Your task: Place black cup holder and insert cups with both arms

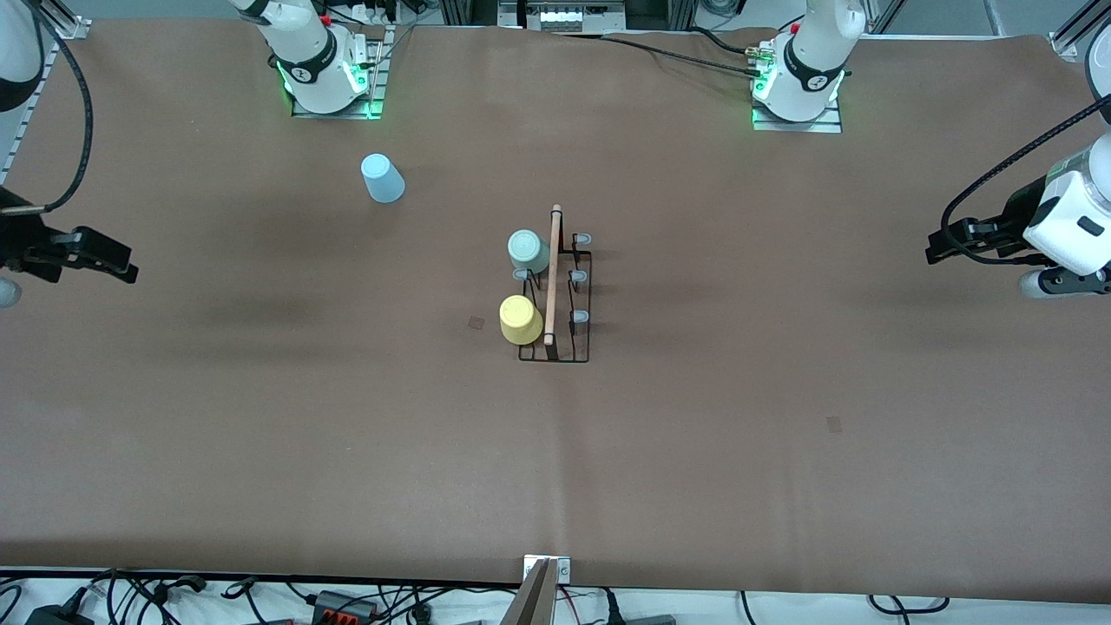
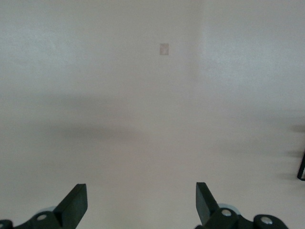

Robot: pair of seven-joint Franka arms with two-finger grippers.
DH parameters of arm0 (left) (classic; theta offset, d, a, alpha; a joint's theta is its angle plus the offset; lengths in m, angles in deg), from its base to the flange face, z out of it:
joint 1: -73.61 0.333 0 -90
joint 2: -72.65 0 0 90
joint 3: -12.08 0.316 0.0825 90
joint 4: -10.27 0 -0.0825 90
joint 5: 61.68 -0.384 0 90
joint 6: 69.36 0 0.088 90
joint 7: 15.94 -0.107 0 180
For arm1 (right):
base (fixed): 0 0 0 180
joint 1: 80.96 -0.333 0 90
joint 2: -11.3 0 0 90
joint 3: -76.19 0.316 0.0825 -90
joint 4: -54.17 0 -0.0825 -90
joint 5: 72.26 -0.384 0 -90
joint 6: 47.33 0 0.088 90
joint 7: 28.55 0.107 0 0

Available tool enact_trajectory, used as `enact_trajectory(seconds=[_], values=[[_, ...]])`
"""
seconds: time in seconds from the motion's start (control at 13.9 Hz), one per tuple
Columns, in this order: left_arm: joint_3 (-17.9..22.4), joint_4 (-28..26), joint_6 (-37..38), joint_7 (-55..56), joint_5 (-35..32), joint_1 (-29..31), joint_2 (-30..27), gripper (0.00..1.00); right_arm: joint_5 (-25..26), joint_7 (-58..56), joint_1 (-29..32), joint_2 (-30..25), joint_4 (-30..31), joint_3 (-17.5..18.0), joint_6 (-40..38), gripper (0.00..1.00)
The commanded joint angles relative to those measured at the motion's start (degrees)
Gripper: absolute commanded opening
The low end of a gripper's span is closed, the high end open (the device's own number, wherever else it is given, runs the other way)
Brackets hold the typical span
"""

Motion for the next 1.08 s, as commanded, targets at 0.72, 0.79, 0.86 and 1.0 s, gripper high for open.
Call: enact_trajectory(seconds=[0.72, 0.79, 0.86, 1.0], values=[[-0.2, -0.5, -0.2, -0.6, 0.2, 0.3, -1.0, 1.0, 0.0, -0.6, -0.3, -8.7, 9.6, -1.0, 2.0, 1.0], [-0.2, -0.5, -0.2, -0.7, 0.2, 0.3, -1.0, 1.0, 0.0, -0.5, -0.4, -8.6, 9.4, -1.0, 1.6, 1.0], [-0.2, -0.5, -0.2, -0.7, 0.2, 0.3, -0.9, 1.0, 0.1, -0.6, -0.5, -8.7, 9.4, -0.9, 1.4, 1.0], [-0.2, -0.5, -0.2, -0.7, 0.2, 0.3, -0.9, 1.0, 0.2, -0.6, -0.8, -8.6, 9.5, -0.6, 1.2, 1.0]])
